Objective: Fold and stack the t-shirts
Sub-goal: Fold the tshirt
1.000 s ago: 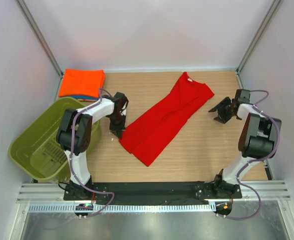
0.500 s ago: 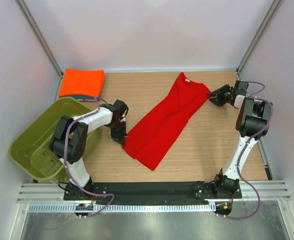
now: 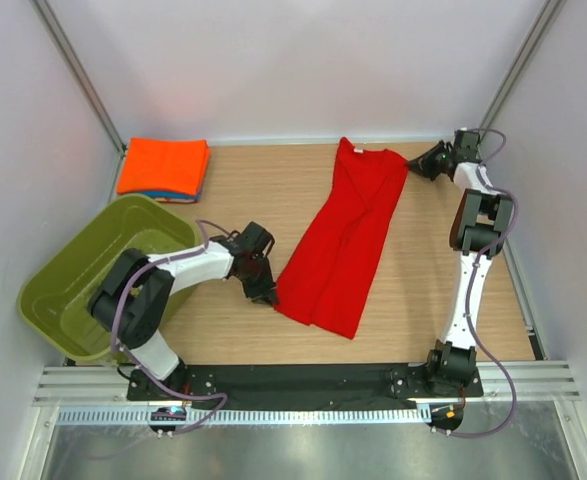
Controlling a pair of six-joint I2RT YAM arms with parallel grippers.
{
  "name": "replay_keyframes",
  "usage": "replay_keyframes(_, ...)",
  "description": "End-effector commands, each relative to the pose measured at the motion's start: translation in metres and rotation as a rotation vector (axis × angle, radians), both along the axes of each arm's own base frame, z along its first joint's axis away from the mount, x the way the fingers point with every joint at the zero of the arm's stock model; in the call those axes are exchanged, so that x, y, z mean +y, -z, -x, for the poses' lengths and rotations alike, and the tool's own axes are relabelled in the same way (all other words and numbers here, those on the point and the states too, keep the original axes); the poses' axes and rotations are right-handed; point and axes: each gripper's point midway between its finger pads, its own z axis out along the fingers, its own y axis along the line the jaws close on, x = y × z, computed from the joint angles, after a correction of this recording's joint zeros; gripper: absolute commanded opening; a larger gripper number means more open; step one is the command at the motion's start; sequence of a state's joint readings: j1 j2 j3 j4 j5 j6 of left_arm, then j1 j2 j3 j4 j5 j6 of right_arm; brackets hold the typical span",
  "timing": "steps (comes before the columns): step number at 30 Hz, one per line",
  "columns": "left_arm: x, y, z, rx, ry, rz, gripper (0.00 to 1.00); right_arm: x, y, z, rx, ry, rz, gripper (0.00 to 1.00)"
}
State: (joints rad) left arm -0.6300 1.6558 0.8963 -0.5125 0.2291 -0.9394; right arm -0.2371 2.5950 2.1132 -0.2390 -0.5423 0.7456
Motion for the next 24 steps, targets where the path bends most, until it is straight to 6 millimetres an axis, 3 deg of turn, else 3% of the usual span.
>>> replay_keyframes(1,-0.022,-0.011,0.009,-0.026,-0.049,0.062,0.27,-0.008,-0.006,-0.016,-0.013,-0.022,0.058,0.16)
replay_keyframes(3,-0.023,-0.019,0.011,-0.045,-0.049,0.076,0.34,-0.008,-0.019,-0.018,-0.026,-0.031,0.067,0.28)
replay_keyframes(4,-0.024,-0.022,0.012,-0.052,-0.043,0.083,0.35,-0.006,-0.021,-0.014,-0.015,-0.036,0.069,0.41)
replay_keyframes(7,-0.016,-0.036,0.002,-0.139,0.000,0.033,0.41,-0.005,-0.040,0.015,0.040,-0.025,0.092,0.55)
replay_keyframes(9,0.001,-0.039,-0.009,-0.191,0.011,-0.074,0.46,-0.004,-0.054,0.051,0.122,-0.004,0.147,0.58)
replay_keyframes(10,-0.001,-0.047,-0.019,-0.230,0.030,-0.085,0.47,-0.001,-0.060,0.071,0.170,-0.006,0.157,0.61)
replay_keyframes(11,0.001,-0.050,-0.023,-0.245,0.068,-0.103,0.48,0.004,-0.045,0.098,0.245,-0.017,0.164,0.61)
replay_keyframes(12,-0.001,-0.053,-0.028,-0.260,0.084,-0.102,0.50,0.010,-0.078,0.113,0.209,-0.018,0.185,0.61)
replay_keyframes(13,0.001,-0.050,-0.037,-0.281,0.088,-0.136,0.51,0.023,-0.081,0.129,0.222,-0.044,0.181,0.62)
replay_keyframes(14,-0.005,-0.057,-0.047,-0.307,0.103,-0.124,0.53,0.034,-0.060,0.162,0.300,-0.068,0.163,0.62)
replay_keyframes(15,-0.011,-0.057,-0.052,-0.313,0.112,-0.108,0.53,0.043,-0.089,0.178,0.252,-0.075,0.181,0.62)
replay_keyframes(16,-0.020,-0.053,-0.052,-0.286,0.136,-0.071,0.53,0.059,-0.088,0.194,0.262,-0.106,0.192,0.63)
replay_keyframes(17,-0.027,-0.056,-0.057,-0.292,0.151,-0.057,0.54,0.069,-0.071,0.224,0.325,-0.127,0.201,0.63)
replay_keyframes(18,-0.031,-0.054,-0.058,-0.282,0.163,-0.045,0.54,0.073,-0.083,0.239,0.307,-0.121,0.233,0.63)
replay_keyframes(19,-0.034,-0.045,-0.055,-0.254,0.180,-0.038,0.53,0.080,-0.081,0.254,0.318,-0.138,0.234,0.63)
replay_keyframes(20,-0.035,-0.040,-0.055,-0.245,0.189,-0.039,0.53,0.093,-0.063,0.282,0.374,-0.169,0.233,0.62)
replay_keyframes(21,-0.034,-0.035,-0.054,-0.237,0.197,-0.049,0.52,0.098,-0.060,0.295,0.391,-0.169,0.233,0.62)
replay_keyframes(22,-0.031,-0.027,-0.053,-0.224,0.201,-0.068,0.51,0.101,-0.069,0.305,0.356,-0.166,0.257,0.62)
replay_keyframes(23,-0.026,-0.023,-0.054,-0.230,0.198,-0.096,0.51,0.106,-0.054,0.328,0.399,-0.184,0.274,0.62)
replay_keyframes(24,-0.021,-0.016,-0.051,-0.220,0.199,-0.116,0.51,0.113,-0.051,0.341,0.403,-0.204,0.298,0.61)
